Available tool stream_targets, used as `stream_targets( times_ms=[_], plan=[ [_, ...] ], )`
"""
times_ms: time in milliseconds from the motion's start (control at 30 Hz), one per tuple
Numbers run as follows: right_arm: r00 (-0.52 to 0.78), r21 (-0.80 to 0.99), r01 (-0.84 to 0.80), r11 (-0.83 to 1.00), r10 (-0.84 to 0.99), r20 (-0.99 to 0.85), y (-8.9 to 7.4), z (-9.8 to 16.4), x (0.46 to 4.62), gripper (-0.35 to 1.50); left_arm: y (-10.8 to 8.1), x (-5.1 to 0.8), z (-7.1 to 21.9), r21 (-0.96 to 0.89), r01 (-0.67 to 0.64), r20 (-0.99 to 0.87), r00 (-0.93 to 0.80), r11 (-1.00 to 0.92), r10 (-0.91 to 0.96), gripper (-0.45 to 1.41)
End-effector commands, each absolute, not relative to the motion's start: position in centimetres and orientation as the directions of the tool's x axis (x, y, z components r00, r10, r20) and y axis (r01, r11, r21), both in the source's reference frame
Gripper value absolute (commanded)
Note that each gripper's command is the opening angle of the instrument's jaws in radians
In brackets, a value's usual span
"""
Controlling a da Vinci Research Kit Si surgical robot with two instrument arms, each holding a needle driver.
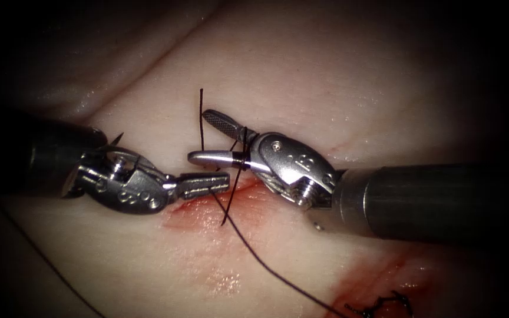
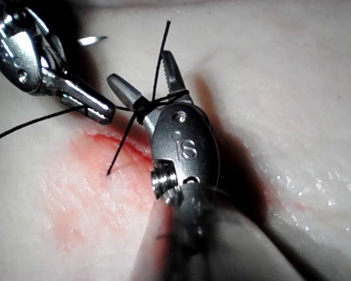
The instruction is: Wound Closure
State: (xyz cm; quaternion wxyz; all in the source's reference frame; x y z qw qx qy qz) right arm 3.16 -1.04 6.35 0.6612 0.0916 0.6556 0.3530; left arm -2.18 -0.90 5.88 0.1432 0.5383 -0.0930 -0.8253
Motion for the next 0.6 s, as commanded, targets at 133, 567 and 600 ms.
stream_targets(
  times_ms=[133, 567, 600],
  plan=[
    [-0.099, 0.591, -0.354, 0.725, 0.6, -0.794, -1.07, 6.46, 3.26, 0.76, -0.88, -2.2, 5.95, 0.307, 0.13, -0.864, -0.378, -0.943, -0.333, -0.45],
    [-0.077, 0.598, -0.374, 0.709, 0.619, -0.782, -1.05, 6.55, 3.27, 0.74, -0.8, -2.19, 5.99, 0.309, 0.121, -0.867, -0.373, -0.943, -0.332, -0.45],
    [-0.08, 0.598, -0.377, 0.708, 0.618, -0.782, -1.05, 6.55, 3.28, 0.74, -0.8, -2.19, 5.99, 0.309, 0.121, -0.867, -0.373, -0.943, -0.332, -0.45]
  ],
)
